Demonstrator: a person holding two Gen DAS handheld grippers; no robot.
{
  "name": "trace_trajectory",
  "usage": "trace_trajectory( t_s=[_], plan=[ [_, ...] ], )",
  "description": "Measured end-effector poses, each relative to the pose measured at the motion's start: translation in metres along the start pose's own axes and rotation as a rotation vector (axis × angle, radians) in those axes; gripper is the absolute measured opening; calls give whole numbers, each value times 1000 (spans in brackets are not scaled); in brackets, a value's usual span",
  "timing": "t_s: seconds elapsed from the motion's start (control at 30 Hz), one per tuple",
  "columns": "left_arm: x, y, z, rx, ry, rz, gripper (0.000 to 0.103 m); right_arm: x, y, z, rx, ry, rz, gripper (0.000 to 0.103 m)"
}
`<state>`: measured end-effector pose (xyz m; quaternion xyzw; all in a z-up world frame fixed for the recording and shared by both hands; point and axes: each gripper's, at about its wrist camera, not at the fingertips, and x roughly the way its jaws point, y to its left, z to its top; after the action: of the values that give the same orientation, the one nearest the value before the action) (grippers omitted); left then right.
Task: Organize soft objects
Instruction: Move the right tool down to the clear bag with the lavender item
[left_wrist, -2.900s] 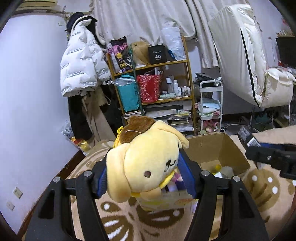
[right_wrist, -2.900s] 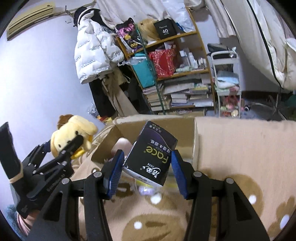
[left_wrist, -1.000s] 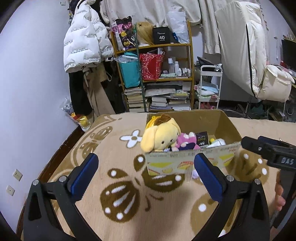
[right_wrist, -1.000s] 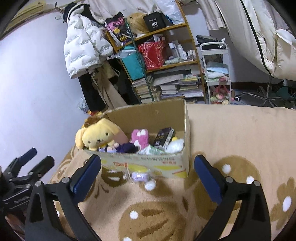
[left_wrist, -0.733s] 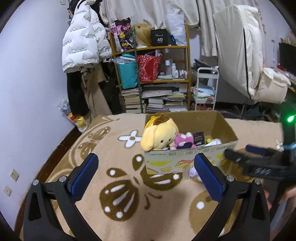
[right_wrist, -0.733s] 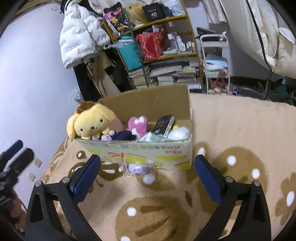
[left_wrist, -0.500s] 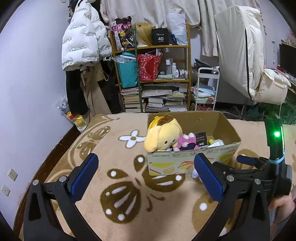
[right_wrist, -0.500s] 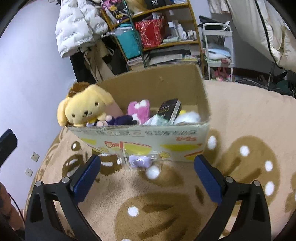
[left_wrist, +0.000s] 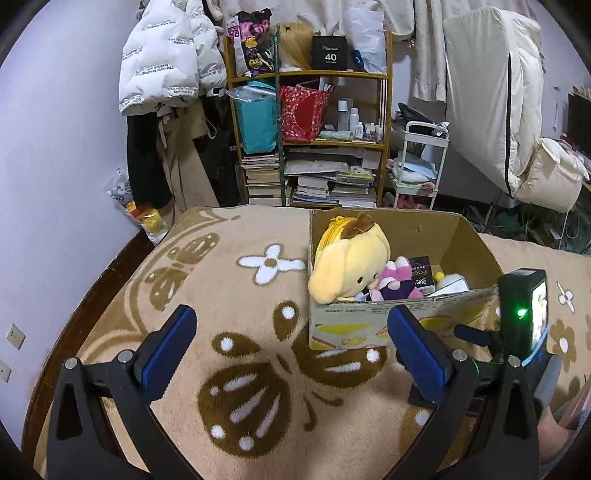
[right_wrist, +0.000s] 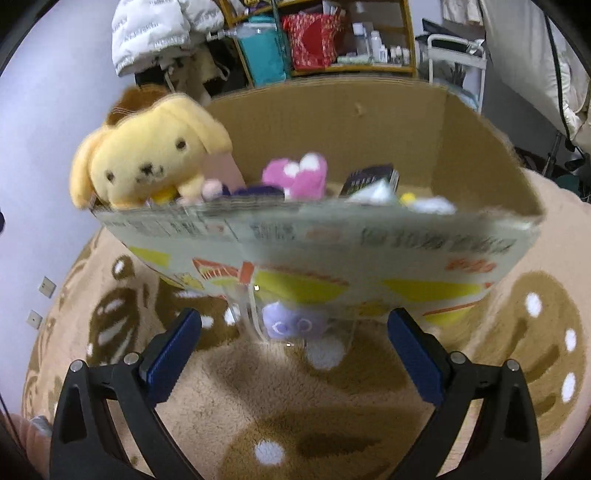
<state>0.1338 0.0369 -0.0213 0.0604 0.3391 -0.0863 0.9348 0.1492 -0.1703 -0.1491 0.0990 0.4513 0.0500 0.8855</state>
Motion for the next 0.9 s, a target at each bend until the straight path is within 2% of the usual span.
trace_trajectory(
  t_s=[0.17, 0.33, 0.47, 0.63, 0.7, 0.9],
  plan=[
    [8, -1, 0, 9, 11, -7, 102, 16, -2, -2, 39, 25, -16, 103],
    [15, -4, -1, 19, 27, 1, 102, 29, -3, -5, 81, 29, -90, 103],
    [16, -6, -2, 29, 30, 2, 102, 32, -1, -5, 85, 23, -114, 103],
    [10, -7, -5, 20, 14, 23, 102, 29, -3, -5, 83, 14, -142, 94],
    [8, -7, -7, 16, 14, 24, 102, 27, -5, -5, 79, 11, -157, 79],
    [2, -6, -10, -10, 1, 45, 102, 16, -14, -4, 82, 2, -145, 78]
  ],
)
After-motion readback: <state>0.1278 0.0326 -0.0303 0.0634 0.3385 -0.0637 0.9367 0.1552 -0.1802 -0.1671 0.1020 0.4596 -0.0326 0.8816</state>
